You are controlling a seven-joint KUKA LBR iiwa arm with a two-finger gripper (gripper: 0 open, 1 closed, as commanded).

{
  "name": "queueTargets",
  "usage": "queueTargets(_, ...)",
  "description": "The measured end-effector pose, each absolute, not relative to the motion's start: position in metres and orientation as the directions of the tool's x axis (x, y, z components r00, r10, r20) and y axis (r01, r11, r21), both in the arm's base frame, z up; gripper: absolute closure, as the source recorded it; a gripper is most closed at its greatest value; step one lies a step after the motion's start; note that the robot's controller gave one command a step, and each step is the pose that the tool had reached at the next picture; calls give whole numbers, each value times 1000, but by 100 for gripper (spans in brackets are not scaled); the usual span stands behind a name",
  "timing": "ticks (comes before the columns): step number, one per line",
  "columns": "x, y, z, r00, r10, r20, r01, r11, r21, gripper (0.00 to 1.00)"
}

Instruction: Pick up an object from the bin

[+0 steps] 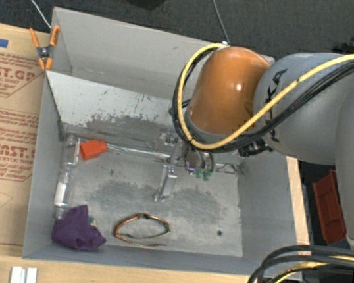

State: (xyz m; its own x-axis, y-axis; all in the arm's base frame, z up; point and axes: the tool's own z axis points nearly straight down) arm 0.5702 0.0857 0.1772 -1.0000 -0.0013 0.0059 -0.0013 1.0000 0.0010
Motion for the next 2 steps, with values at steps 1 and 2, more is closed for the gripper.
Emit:
queueTargets(1,572,85,182,-1000,0,-2,0,1000,2,0)
queueTargets(2,499,89,76,-949,-316,4,-316,949,3,0)
